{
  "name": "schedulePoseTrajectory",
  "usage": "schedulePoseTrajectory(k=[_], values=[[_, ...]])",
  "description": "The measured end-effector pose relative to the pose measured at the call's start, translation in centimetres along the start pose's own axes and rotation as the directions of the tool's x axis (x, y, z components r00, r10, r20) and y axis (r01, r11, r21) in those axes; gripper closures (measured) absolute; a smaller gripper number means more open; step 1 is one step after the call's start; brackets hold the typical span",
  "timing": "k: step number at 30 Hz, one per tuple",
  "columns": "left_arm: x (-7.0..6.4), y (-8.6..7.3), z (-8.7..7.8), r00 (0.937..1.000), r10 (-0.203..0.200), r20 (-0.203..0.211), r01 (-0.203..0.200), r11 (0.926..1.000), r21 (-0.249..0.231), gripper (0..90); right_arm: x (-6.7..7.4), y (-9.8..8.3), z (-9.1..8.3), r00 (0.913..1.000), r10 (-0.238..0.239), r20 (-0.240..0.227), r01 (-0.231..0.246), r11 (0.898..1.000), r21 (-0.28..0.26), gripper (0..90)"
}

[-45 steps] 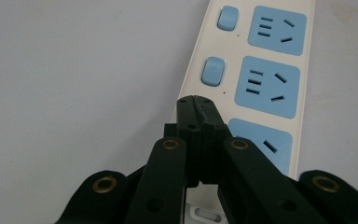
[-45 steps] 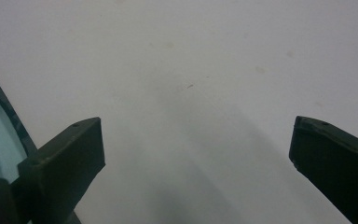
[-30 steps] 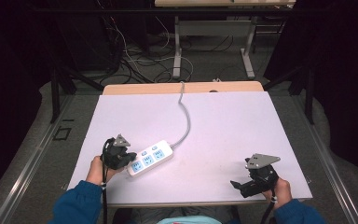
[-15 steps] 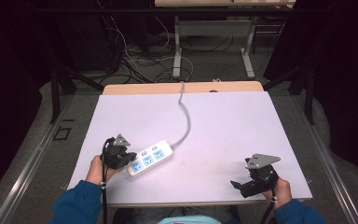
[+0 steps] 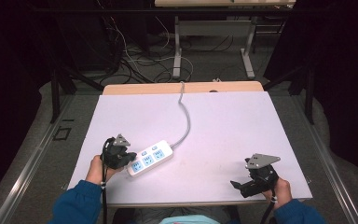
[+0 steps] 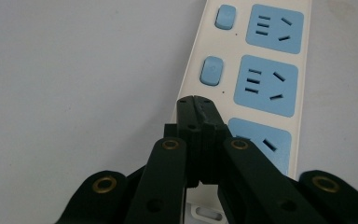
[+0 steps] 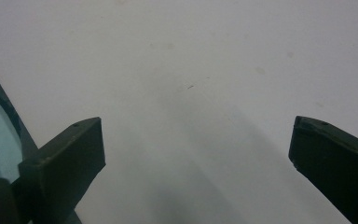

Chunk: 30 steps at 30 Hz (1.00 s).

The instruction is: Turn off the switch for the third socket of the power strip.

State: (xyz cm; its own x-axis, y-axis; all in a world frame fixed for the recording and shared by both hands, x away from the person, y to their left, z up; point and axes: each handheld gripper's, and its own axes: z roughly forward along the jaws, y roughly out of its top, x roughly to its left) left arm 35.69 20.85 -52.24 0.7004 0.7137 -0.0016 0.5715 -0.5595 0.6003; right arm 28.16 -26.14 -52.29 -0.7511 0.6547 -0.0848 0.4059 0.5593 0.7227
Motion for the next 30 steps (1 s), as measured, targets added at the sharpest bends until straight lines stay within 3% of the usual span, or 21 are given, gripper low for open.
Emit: schedulePoseTrajectory(k=[11, 12, 16, 18, 21, 30], values=[[0.17, 0.08, -0.13, 0.9997, 0.009, 0.023, -0.01, 0.9998, 0.015, 90.0, -0.04, 0.0, -0.01, 1.0, -0.006, 0.002, 0.006, 1.0, 0.001, 3.0], [0.06, 0.06, -0.04, 1.0, 0.007, 0.004, -0.007, 0.9999, 0.007, 90.0, -0.01, 0.0, -0.02, 1.0, -0.003, 0.002, 0.003, 1.0, 0.001, 3.0], [0.05, 0.09, -0.04, 0.9999, 0.016, 0.003, -0.016, 0.9998, 0.008, 90.0, 0.01, -0.01, 0.0, 1.0, -0.004, 0.004, 0.004, 1.0, -0.002, 3.0], [-0.16, 0.03, 0.04, 0.9999, -0.01, 0.001, 0.01, 0.9999, -0.001, 90.0, 0.05, -0.01, 0.0, 1.0, 0.001, 0.003, -0.001, 1.0, -0.002, 3.0], [-0.01, 0.09, 0.01, 0.9999, 0.014, -0.001, -0.014, 0.9999, 0.005, 90.0, -0.02, 0.0, 0.01, 1.0, -0.009, 0.001, 0.009, 1.0, -0.002, 3.0], [0.08, 0.14, -0.01, 0.9998, 0.02, 0.003, -0.02, 0.9998, 0.008, 90.0, 0.0, 0.01, -0.02, 1.0, -0.003, -0.001, 0.003, 1.0, 0.004, 3.0]])
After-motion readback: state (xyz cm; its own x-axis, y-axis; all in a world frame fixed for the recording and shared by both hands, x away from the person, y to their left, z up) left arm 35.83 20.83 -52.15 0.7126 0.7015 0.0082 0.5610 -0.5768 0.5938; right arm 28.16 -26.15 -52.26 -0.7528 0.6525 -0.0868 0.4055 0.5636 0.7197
